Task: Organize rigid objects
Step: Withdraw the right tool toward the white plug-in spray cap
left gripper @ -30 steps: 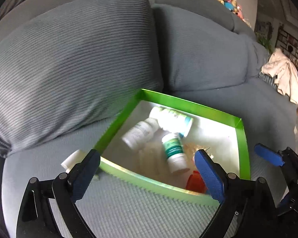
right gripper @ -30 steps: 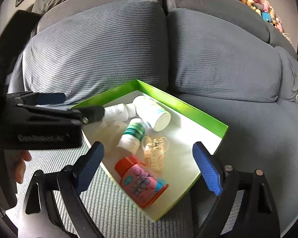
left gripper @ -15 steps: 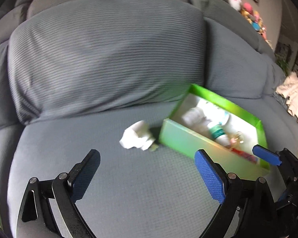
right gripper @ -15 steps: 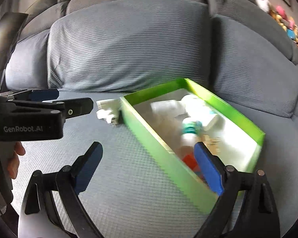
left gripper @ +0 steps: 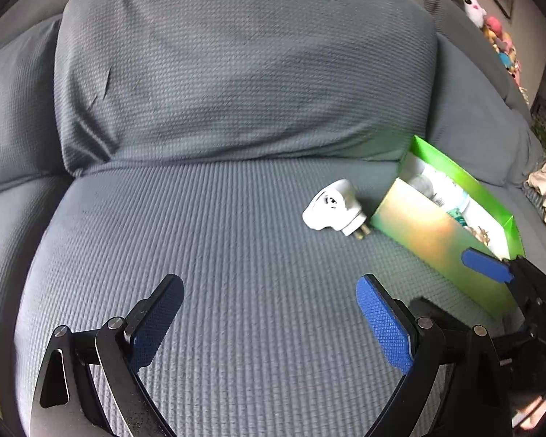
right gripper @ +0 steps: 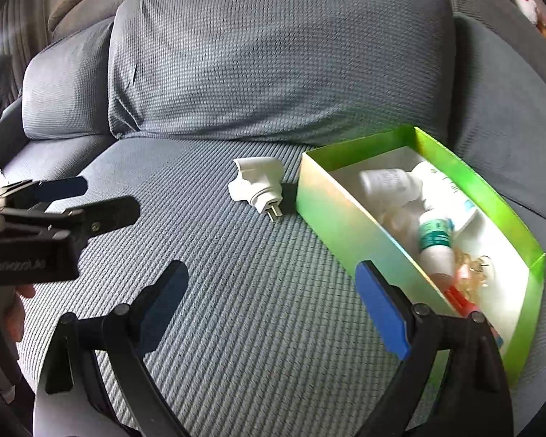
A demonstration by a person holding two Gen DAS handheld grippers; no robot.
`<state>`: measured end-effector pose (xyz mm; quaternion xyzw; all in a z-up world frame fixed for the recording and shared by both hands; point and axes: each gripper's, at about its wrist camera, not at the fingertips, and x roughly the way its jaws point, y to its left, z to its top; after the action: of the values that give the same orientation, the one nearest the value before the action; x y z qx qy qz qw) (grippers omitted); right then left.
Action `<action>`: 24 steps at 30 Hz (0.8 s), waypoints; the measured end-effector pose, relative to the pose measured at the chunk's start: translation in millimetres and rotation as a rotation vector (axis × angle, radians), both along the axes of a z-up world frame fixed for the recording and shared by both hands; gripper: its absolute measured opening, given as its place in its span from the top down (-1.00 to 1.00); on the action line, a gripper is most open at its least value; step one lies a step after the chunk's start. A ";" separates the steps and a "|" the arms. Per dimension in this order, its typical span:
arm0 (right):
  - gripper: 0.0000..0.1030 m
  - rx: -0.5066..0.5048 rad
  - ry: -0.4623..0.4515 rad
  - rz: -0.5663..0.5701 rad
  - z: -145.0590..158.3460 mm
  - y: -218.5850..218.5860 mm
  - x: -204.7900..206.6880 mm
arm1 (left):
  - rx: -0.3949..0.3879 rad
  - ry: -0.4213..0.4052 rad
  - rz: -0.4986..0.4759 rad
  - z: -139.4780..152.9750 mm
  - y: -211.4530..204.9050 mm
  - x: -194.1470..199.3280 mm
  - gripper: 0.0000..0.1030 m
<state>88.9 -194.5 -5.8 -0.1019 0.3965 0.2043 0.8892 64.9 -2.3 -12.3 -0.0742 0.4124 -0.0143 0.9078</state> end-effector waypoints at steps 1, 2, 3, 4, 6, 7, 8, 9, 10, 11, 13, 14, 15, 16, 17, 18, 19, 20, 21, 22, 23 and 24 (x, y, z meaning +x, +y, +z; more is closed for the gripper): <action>-0.81 -0.003 0.007 0.002 -2.7 4.4 3.0 | -0.005 0.002 0.000 -2.3 3.5 -0.9 -0.86; -0.81 -0.005 0.011 0.005 -4.4 6.6 5.5 | -0.011 0.002 0.004 -5.2 8.3 -2.7 -0.86; -0.81 -0.005 0.015 0.011 -7.2 10.9 9.1 | -0.014 0.003 0.006 -6.7 11.4 -3.3 -0.86; -0.81 -0.004 0.018 0.017 -9.7 14.5 12.4 | -0.019 0.008 0.008 -9.1 15.2 -4.1 -0.86; -0.81 -0.013 0.026 0.027 -16.2 25.3 21.8 | -0.039 0.013 0.013 -13.6 23.9 -5.2 -0.86; -0.81 -0.018 0.025 0.027 -17.8 28.1 24.4 | -0.045 0.017 0.015 -15.4 27.1 -5.2 -0.86; -0.81 -0.023 0.026 0.032 -20.5 33.2 29.1 | -0.049 0.020 0.017 -17.0 30.0 -4.8 -0.86; -0.81 -0.023 0.027 0.037 -23.2 38.3 34.5 | -0.049 0.023 0.019 -18.2 31.7 -4.3 -0.86; -0.81 -0.021 0.031 0.041 -25.7 42.4 39.6 | -0.048 0.026 0.023 -19.8 34.0 -3.7 -0.86; -0.81 -0.020 0.039 0.043 -28.2 46.8 45.0 | -0.048 0.027 0.024 -20.4 35.6 -3.2 -0.86; -0.81 -0.025 0.050 0.045 -34.2 56.5 54.2 | -0.054 0.032 0.023 -23.3 39.3 -2.2 -0.86; -0.81 -0.036 0.050 0.048 -37.7 62.0 59.1 | -0.057 0.036 0.024 -24.7 41.0 -1.4 -0.86; -0.81 -0.045 0.049 0.049 -40.0 65.5 62.1 | -0.059 0.040 0.024 -26.3 42.4 -0.4 -0.86; -0.81 -0.057 0.045 0.047 -42.4 69.6 66.1 | -0.059 0.044 0.022 -27.5 43.4 0.7 -0.86; -0.81 -0.065 0.041 0.045 -43.8 72.6 70.0 | -0.061 0.046 0.021 -28.8 44.4 1.7 -0.86; -0.81 -0.067 0.040 0.043 -44.6 74.3 73.3 | -0.063 0.048 0.021 -29.9 45.4 2.5 -0.86; -0.81 -0.066 0.039 0.044 -45.3 76.4 76.0 | -0.065 0.050 0.022 -30.9 46.4 3.1 -0.86; -0.81 -0.073 0.036 0.044 -46.4 79.4 79.1 | -0.068 0.052 0.024 -32.0 47.6 3.8 -0.86; -0.81 -0.088 0.031 0.043 -47.8 82.6 81.9 | -0.070 0.055 0.025 -32.7 48.1 4.4 -0.86; -0.81 -0.100 0.029 0.042 -49.2 85.2 84.9 | -0.074 0.058 0.026 -33.4 49.2 4.9 -0.86; -0.81 -0.109 0.029 0.040 -50.9 88.3 89.0 | -0.077 0.060 0.028 -34.1 50.6 5.2 -0.86; -0.80 -0.111 0.031 0.039 -51.8 90.0 92.0 | -0.078 0.061 0.030 -34.5 51.6 5.3 -0.86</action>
<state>180.9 -104.6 -57.6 -0.1555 0.4190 0.2011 0.8717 70.3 49.3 -46.8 -0.1163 0.4379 -0.0146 0.8914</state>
